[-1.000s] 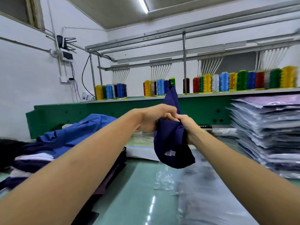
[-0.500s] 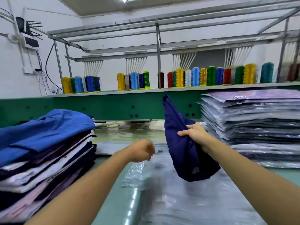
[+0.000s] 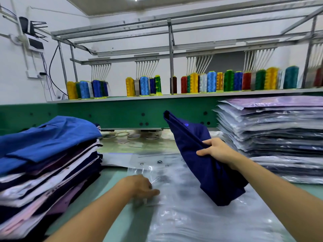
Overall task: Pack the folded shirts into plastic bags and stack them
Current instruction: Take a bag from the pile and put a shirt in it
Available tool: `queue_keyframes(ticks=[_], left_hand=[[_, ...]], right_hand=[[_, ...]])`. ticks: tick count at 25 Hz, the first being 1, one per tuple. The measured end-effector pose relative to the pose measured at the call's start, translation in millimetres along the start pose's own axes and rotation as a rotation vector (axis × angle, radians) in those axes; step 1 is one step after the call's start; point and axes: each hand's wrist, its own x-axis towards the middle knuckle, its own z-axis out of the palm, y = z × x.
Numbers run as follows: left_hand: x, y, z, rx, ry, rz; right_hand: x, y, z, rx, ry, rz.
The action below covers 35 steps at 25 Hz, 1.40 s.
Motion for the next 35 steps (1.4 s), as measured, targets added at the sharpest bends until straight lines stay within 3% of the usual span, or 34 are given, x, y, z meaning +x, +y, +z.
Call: queue_keyframes(ticks=[3, 5, 8, 13, 17, 20, 24, 29, 31, 34, 35], left_hand=[[0.2, 2.1, -5.2, 0.005, -0.024, -0.026], [0.6, 2.1, -3.5, 0.09, 0.065, 0.02], [2.4, 2.8, 8.2, 0.157, 0.234, 0.209], [4.9, 0.4, 12.8, 0.092, 0.305, 0.483], [9.5, -0.7, 14.3, 0.132, 0.321, 0.556], [14.4, 3.8, 14.8, 0.186, 0.368, 0.506], [30.5, 12.6, 4.5, -0.031, 0.441, 0.208], [50.5, 29.6, -5.5, -0.2, 0.386, 0.014], [56.7, 32.0, -10.8, -0.463, 0.435, -0.044], [62.7, 25.6, -26.0, -1.096, 0.467, -0.097], [65.4, 20.9, -33.5, -1.187, 0.464, -0.105]], right_hand=[[-4.3, -5.0, -0.9, -0.089, -0.054, -0.04], [-5.9, -8.6, -1.2, -0.155, -0.09, -0.057], [-7.7, -11.8, -0.2, -0.247, -0.13, -0.089], [-7.7, -10.5, 2.4, -0.33, -0.163, -0.111], [-7.5, -7.2, 4.3, -0.338, -0.178, -0.122], [-6.6, -5.2, 3.8, -0.339, -0.188, -0.129], [-6.6, -7.4, -0.5, -0.31, -0.222, -0.143], [-9.7, -5.7, -11.6, -0.339, -0.323, -0.131], [-12.3, -0.5, -15.2, -0.377, -0.336, -0.125], [-15.1, 9.4, -21.8, -0.417, -0.346, -0.119], [-16.2, 12.5, -23.5, -0.421, -0.358, -0.11]])
